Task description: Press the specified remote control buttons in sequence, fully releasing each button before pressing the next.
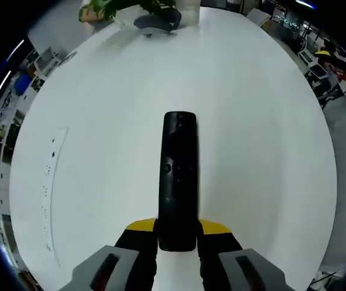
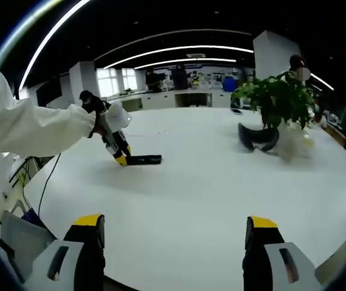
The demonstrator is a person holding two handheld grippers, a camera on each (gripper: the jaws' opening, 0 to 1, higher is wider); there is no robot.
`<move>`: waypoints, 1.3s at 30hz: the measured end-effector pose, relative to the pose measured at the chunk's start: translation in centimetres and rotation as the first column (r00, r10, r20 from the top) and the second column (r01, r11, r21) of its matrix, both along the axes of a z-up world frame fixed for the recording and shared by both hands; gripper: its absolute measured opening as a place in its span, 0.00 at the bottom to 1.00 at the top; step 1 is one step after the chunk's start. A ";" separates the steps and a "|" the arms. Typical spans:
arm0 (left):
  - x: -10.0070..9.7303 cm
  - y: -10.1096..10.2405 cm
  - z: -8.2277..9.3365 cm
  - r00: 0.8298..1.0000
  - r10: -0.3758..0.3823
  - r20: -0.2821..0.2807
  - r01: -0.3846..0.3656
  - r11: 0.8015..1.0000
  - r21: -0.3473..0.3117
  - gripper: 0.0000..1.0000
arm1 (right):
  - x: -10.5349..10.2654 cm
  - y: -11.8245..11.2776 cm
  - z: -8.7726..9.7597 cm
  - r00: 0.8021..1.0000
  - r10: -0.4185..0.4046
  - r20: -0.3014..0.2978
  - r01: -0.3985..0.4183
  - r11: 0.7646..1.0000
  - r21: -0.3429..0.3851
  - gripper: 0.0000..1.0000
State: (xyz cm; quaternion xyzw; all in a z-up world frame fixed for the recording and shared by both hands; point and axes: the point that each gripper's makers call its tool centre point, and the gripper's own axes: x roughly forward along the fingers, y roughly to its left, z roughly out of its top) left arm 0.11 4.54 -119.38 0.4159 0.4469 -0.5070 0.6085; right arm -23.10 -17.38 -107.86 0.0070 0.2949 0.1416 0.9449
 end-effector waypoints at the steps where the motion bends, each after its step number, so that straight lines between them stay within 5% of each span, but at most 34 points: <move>1: 0.1 0.0 0.2 0.999 -0.021 0.035 0.021 1.000 -0.002 0.27 | 0.0 0.1 0.1 1.000 0.003 0.005 -0.003 1.000 -0.001 0.96; 4: 0.5 0.2 0.3 0.995 0.082 0.059 -0.082 0.997 -0.007 0.30 | 0.0 0.3 0.1 1.000 0.010 0.008 -0.010 1.000 0.000 0.96; 8: 1.6 0.7 0.7 0.971 0.177 0.164 -0.172 0.984 -0.043 0.40 | -0.2 0.5 0.7 0.999 0.023 0.032 -0.023 1.000 -0.003 0.96; 12: 2.1 0.6 1.9 0.924 0.303 0.232 -0.264 0.947 -0.185 0.48 | -0.2 0.7 2.0 0.997 0.033 0.076 -0.033 0.999 -0.007 0.96; 21: 0.2 0.6 5.3 0.860 0.468 0.203 -0.360 0.839 -0.407 0.66 | 0.0 1.5 2.8 0.992 0.058 0.111 -0.059 0.998 0.005 0.97; 23: -0.5 0.5 6.0 0.845 0.501 0.185 -0.380 0.808 -0.450 0.69 | 0.0 1.8 2.8 0.991 0.065 0.114 -0.066 0.998 0.007 0.97; 25: -1.7 0.4 7.3 0.820 0.556 0.138 -0.410 0.738 -0.536 0.68 | -0.1 2.1 2.9 0.990 0.078 0.115 -0.079 0.997 0.002 0.97; 31: -4.2 1.1 10.4 0.768 0.633 0.095 -0.428 0.619 -0.658 0.76 | -0.5 3.0 3.7 0.984 0.102 0.143 -0.103 0.995 0.001 0.97; 36: -5.9 2.4 11.1 0.750 0.644 0.153 -0.417 0.640 -0.645 0.80 | -0.6 3.0 4.2 0.981 0.108 0.162 -0.109 0.994 -0.002 0.97; 39: -6.9 3.0 12.0 0.733 0.664 0.147 -0.423 0.615 -0.666 0.82 | -0.8 3.0 4.7 0.979 0.104 0.175 -0.106 0.994 0.006 0.97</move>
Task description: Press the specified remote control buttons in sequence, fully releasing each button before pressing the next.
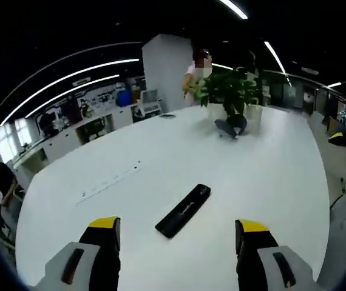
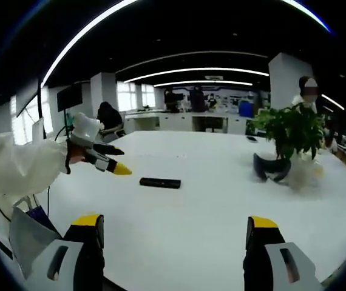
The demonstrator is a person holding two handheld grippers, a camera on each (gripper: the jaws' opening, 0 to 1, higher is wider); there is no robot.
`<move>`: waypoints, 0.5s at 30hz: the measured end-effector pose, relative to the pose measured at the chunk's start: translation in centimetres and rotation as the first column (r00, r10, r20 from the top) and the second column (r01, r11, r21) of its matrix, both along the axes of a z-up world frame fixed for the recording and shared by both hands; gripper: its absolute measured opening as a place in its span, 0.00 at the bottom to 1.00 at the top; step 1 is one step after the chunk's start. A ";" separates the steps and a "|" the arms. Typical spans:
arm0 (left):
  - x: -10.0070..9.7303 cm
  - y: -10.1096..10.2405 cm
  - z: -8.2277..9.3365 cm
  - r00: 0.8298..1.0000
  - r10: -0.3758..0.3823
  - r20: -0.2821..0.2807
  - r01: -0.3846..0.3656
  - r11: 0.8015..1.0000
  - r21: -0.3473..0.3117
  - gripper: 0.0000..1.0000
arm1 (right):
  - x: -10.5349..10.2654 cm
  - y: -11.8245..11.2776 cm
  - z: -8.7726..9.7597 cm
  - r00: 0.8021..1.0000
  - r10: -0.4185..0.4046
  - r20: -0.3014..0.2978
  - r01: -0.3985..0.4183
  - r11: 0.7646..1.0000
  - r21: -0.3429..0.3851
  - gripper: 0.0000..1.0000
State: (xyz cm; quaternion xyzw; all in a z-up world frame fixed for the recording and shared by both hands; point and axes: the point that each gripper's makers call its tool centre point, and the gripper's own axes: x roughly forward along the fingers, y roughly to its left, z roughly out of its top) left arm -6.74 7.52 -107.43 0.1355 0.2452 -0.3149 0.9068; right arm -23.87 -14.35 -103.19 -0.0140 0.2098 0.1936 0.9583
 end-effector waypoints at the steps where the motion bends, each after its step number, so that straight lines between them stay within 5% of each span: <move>1: -0.2 0.2 0.4 1.000 0.011 0.014 -0.011 1.000 -0.010 0.85 | 0.0 0.0 0.1 1.000 0.000 0.006 0.000 1.000 0.001 0.98; 9: -4.4 1.7 4.9 0.988 0.124 0.091 -0.108 0.981 -0.164 0.92 | -0.2 0.0 0.1 1.000 0.000 0.010 0.000 1.000 0.023 0.99; 15: -6.9 2.7 5.8 0.982 0.153 0.113 -0.132 0.975 -0.178 0.94 | -0.2 -0.4 -0.1 1.000 -0.015 -0.004 0.016 0.996 0.085 0.99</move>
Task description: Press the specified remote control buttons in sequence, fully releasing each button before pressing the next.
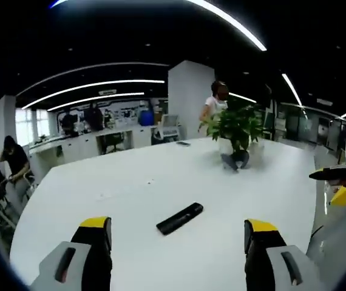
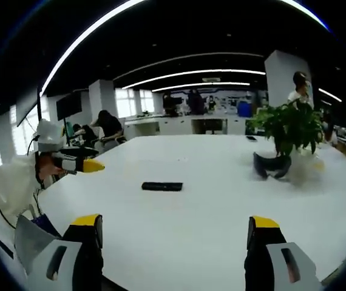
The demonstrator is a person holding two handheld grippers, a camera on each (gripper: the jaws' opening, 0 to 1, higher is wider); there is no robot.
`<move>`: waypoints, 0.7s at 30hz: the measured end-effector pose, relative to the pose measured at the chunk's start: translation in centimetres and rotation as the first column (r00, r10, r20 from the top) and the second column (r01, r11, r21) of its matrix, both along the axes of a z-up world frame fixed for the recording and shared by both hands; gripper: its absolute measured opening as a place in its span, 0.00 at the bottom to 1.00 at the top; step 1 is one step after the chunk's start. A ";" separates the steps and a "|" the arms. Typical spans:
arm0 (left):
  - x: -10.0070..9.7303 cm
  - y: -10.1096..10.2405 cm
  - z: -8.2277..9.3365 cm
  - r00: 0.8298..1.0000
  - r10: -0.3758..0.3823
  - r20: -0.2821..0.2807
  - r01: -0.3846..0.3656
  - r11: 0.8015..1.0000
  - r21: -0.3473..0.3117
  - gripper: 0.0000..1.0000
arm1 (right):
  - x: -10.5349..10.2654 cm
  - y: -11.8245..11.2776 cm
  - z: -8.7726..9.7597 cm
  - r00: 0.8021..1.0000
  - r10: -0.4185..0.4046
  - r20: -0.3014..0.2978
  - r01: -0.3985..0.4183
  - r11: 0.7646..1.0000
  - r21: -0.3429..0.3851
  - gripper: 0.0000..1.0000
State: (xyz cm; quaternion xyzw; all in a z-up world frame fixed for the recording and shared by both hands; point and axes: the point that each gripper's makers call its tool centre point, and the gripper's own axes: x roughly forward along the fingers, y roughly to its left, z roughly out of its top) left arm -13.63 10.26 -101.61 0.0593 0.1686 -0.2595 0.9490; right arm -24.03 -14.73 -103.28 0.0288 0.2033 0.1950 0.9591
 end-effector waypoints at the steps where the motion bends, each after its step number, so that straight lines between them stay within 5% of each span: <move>1: -0.6 0.2 0.2 1.000 0.010 0.009 -0.009 1.000 -0.005 0.95 | 0.0 -0.1 -0.1 1.000 -0.007 -0.002 0.007 1.000 0.002 0.99; 5: -2.1 0.7 0.3 0.999 0.049 -0.008 -0.049 0.996 -0.071 1.00 | -0.1 -0.3 -0.2 1.000 -0.017 0.000 0.017 1.000 -0.001 0.99; 14: -5.5 2.7 -0.8 0.992 0.122 0.012 -0.122 0.993 -0.009 1.00 | -0.1 -0.3 -1.0 1.000 -0.003 -0.009 0.003 1.000 -0.029 0.99; 21: -7.4 4.7 -0.7 0.973 0.229 -0.024 -0.230 0.970 -0.081 1.00 | 0.4 -1.0 -1.0 1.000 -0.019 -0.006 0.019 0.999 -0.040 0.99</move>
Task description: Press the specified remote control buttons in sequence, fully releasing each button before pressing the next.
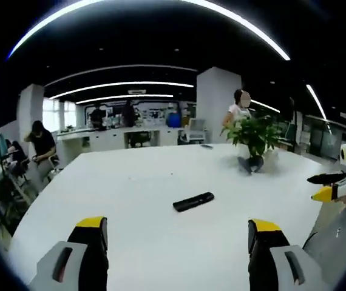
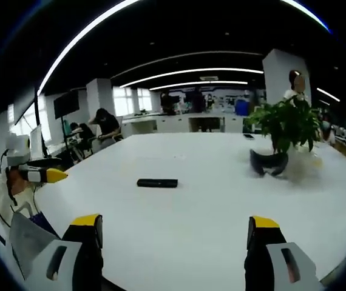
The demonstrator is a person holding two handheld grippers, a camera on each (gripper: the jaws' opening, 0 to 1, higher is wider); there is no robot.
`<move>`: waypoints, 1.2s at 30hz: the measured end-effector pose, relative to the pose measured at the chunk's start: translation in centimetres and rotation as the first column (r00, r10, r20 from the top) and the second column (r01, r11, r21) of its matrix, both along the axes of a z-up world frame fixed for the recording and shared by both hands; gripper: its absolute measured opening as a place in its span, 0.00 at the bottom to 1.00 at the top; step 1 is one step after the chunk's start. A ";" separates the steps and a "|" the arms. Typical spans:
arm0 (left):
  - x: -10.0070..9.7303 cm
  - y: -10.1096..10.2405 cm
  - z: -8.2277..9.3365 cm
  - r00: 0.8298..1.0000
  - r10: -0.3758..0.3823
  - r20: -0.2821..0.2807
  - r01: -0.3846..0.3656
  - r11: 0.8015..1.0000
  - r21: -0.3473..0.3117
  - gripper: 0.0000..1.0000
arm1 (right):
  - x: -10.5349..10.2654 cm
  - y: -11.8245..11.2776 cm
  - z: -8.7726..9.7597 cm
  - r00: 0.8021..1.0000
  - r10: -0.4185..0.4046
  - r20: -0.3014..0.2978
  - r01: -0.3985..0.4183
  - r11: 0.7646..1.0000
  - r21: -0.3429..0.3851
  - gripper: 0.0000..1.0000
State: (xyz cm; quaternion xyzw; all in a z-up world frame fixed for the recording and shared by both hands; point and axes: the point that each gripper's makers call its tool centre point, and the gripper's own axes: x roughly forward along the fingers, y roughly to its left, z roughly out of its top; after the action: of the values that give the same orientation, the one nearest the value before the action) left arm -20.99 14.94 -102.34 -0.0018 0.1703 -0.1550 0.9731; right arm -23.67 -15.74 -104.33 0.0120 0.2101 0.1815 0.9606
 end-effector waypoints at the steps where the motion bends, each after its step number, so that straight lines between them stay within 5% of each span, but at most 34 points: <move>1: -0.3 0.1 0.0 1.000 0.010 0.003 -0.010 1.000 -0.004 1.00 | 0.1 -0.1 -0.1 1.000 -0.001 -0.003 0.001 1.000 -0.001 0.99; 4: -1.0 0.6 -0.6 0.999 0.039 -0.032 -0.039 0.999 0.015 1.00 | 0.4 -0.3 -0.3 1.000 -0.014 -0.009 0.014 1.000 0.001 0.99; 8: -1.6 0.6 0.1 0.999 0.043 0.021 -0.043 0.999 0.006 1.00 | 0.5 -0.4 -0.2 1.000 -0.020 -0.004 0.020 1.000 0.003 0.99; 36: -2.6 0.7 -0.6 0.999 0.044 -0.009 -0.044 0.998 0.048 1.00 | 0.4 -0.3 -0.6 1.000 -0.015 -0.018 0.014 1.000 -0.008 0.99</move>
State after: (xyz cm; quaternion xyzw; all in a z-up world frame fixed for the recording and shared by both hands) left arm -23.60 15.62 -102.94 0.0170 0.1789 -0.1294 0.9752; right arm -23.23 -16.09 -104.92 0.0113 0.2195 0.1735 0.9600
